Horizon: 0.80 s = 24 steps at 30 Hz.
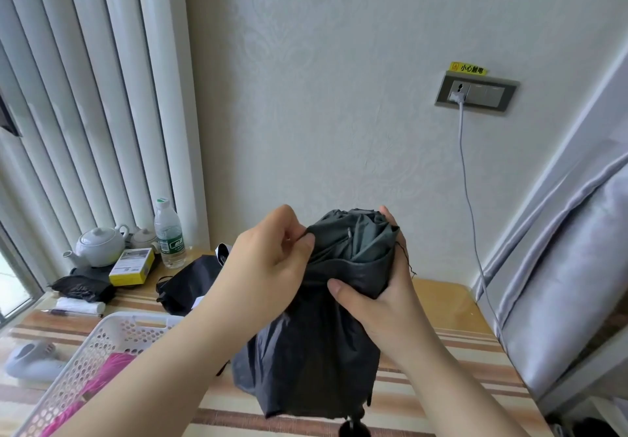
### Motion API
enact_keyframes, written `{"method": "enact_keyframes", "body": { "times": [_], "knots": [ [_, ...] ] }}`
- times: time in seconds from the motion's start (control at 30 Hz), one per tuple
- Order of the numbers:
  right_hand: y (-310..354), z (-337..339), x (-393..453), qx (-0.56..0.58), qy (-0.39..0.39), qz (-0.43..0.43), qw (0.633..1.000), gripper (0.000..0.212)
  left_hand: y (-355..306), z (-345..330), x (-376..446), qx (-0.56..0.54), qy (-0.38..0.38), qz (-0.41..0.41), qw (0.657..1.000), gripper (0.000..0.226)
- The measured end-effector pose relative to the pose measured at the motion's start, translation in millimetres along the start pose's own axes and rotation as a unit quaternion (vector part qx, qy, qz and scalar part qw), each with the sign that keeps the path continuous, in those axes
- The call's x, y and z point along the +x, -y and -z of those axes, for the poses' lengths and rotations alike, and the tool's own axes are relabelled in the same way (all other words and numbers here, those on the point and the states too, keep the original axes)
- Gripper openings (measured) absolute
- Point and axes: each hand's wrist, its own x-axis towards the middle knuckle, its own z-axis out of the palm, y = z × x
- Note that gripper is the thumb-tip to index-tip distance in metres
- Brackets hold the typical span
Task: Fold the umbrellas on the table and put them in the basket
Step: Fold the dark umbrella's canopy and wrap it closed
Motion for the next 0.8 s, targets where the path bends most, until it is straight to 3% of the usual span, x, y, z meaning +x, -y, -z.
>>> {"method": "enact_keyframes", "body": {
  "times": [0.1,0.2,0.37,0.5,0.63,0.8],
  "knots": [
    [-0.8,-0.2,0.4,-0.015,0.007,0.010,1.000,0.094,-9.6,2.1,-0.6,0.049,0.005,-0.044,0.998,0.020],
    [0.2,-0.1,-1.0,-0.016,0.012,0.016,1.000,0.093,-11.4,2.9,0.6,0.062,0.026,-0.011,0.998,0.022],
    [0.1,1.3,-3.1,-0.004,-0.001,0.020,1.000,0.082,-8.3,-1.0,-3.7,0.070,-0.013,-0.007,0.997,0.018],
    [-2.2,0.1,-3.8,-0.016,0.015,0.025,0.999,0.088,-9.6,-4.3,-5.9,0.204,-0.072,-0.104,0.971,0.020],
    [-3.0,-0.8,-3.1,-0.034,0.022,0.034,0.999,0.088,-6.6,-10.5,-4.5,0.239,-0.100,-0.209,0.943,0.021],
    [-7.7,-5.3,-3.2,-0.046,0.031,0.048,0.997,0.093,-12.1,-20.6,-6.7,0.193,-0.068,-0.141,0.969,0.006]
  ]
}}
